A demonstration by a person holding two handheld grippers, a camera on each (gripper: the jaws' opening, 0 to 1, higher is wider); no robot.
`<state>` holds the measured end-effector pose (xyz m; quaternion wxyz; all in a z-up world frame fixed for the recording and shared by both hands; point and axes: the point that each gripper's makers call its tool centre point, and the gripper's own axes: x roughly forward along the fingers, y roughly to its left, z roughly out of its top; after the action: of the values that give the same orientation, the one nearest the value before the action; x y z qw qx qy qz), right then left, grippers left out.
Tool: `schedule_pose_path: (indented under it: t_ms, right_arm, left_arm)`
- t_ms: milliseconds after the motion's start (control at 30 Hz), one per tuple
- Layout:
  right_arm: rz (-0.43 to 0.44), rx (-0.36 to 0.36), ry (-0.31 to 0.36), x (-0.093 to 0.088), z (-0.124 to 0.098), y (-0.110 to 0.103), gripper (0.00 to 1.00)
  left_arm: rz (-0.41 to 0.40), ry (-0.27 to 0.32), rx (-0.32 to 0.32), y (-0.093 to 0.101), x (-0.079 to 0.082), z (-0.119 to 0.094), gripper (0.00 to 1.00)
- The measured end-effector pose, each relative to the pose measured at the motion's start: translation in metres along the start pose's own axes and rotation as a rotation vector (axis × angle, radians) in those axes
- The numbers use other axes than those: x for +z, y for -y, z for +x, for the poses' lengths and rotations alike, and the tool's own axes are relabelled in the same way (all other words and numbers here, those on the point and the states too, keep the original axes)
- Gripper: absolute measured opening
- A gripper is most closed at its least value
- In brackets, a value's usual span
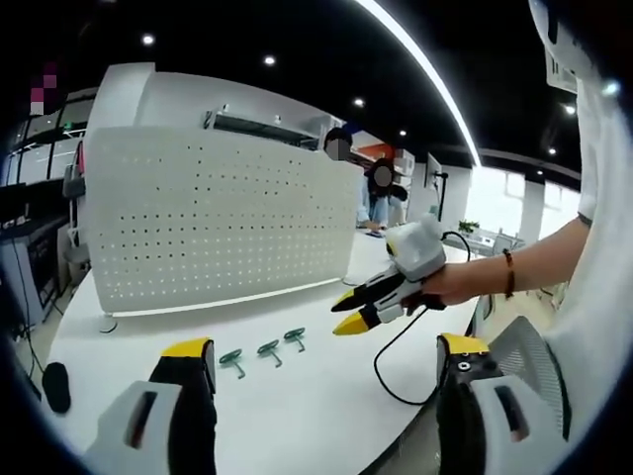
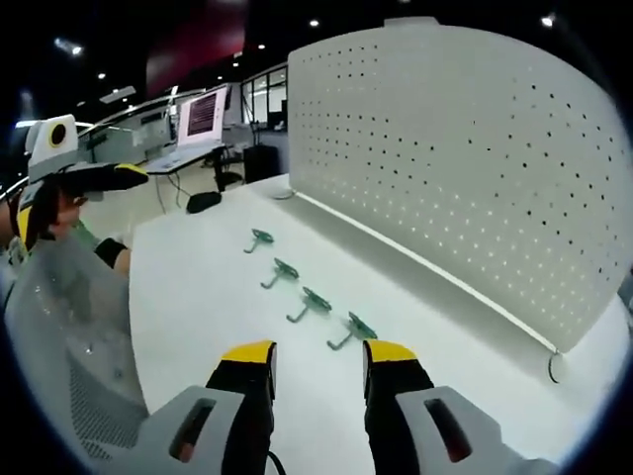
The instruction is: Insert the hook assembly into the mounting plate slot until the hook locks in place.
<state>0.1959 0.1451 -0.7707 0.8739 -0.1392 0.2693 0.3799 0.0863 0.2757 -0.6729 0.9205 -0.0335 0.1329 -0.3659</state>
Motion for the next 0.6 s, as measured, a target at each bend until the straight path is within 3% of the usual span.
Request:
schedule_pose_path:
  t_ms: [600]
  right_arm:
    - [-0.09, -0.002, -0.075, -0.005, 0.023, 0.015, 0.36]
  left_arm:
    - [-0.011, 0.005, 0.018, -0.002, -0.003, -0.003, 0.95]
